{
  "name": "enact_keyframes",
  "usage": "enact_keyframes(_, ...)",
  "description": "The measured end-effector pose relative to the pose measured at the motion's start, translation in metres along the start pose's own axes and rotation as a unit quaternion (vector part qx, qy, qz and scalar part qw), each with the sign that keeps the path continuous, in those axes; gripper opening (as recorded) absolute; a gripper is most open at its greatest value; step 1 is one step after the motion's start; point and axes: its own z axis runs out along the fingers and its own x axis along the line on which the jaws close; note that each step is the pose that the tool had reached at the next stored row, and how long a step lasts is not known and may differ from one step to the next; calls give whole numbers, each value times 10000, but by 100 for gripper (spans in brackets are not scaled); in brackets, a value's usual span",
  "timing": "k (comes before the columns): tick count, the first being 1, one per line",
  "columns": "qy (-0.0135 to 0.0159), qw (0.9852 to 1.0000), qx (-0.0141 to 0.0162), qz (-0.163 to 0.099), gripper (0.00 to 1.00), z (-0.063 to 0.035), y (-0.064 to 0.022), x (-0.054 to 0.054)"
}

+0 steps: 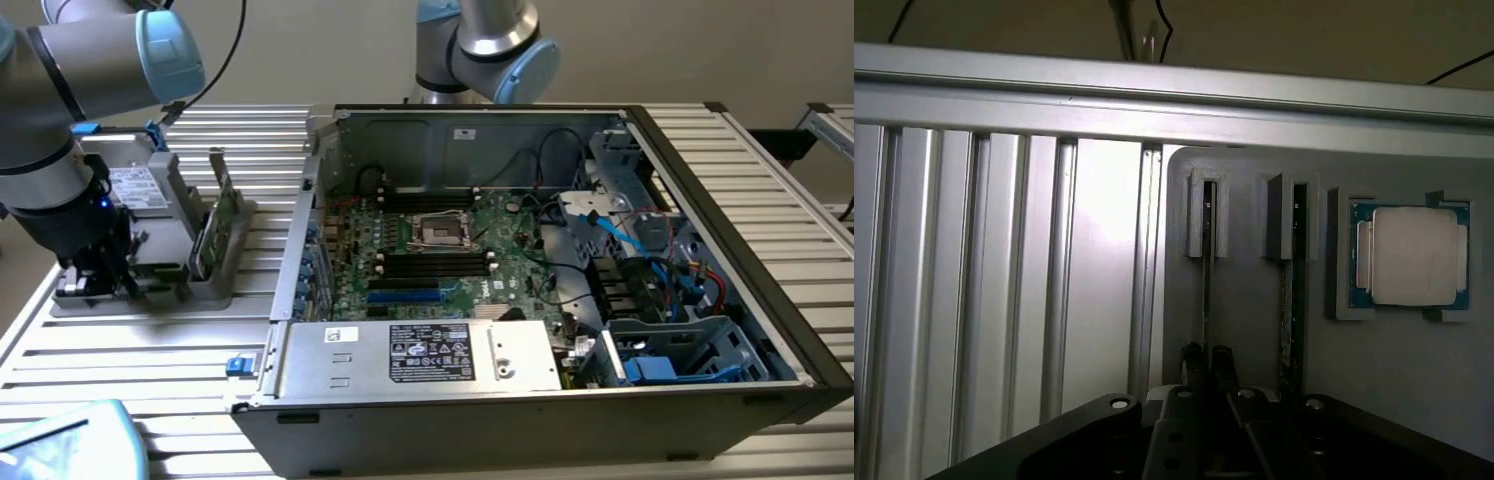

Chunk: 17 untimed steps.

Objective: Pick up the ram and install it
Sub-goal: 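Pick up the ram and move it above insertion slot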

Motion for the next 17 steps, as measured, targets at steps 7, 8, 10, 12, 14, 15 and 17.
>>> enact_keyframes(7,-1,10000,1,0,14,-1,0,0)
enact_keyframes(8,0,10000,1,0,14,-6,0,0)
enact_keyframes(10,0,10000,0,0,14,-27,2,-1)
enact_keyframes(12,0,10000,0,0,14,-59,5,-3)
enact_keyframes(14,0,10000,0,0,14,-92,8,-4)
enact_keyframes(15,0,10000,0,0,14,-107,9,-5)
enact_keyframes(17,0,10000,0,0,14,-135,12,-6)
